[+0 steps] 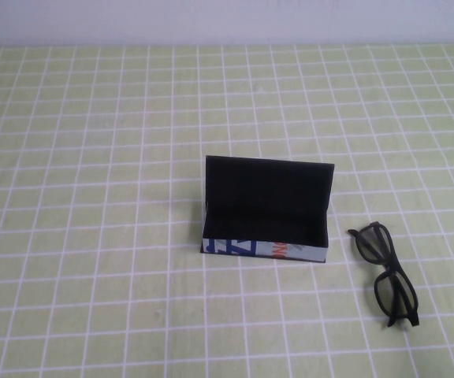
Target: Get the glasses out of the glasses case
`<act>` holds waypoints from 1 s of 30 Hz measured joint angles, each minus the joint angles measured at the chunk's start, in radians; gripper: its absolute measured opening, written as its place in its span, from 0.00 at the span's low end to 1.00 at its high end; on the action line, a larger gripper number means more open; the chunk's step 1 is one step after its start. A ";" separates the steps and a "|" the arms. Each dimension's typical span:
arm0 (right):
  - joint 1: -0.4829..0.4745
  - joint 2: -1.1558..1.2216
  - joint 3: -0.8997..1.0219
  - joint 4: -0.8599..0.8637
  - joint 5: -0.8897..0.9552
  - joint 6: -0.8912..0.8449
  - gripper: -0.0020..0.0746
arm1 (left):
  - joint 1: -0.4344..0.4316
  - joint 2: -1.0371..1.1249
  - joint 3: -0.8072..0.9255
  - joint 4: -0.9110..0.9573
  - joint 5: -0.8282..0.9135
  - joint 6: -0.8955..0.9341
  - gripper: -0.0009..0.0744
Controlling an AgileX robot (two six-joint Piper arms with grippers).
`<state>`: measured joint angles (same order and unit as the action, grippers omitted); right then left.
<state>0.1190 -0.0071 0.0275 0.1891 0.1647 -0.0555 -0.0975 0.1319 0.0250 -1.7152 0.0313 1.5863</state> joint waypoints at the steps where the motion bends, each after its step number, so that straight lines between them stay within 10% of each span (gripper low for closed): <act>1: 0.000 0.000 0.000 -0.025 0.025 0.014 0.00 | 0.000 0.000 0.000 0.000 0.002 0.000 0.01; 30: 0.000 0.000 0.000 -0.056 0.147 0.041 0.00 | 0.000 0.000 0.000 0.000 0.015 0.011 0.01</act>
<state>0.1190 -0.0071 0.0275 0.1329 0.3115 -0.0145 -0.0975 0.1319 0.0250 -1.7152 0.0467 1.5970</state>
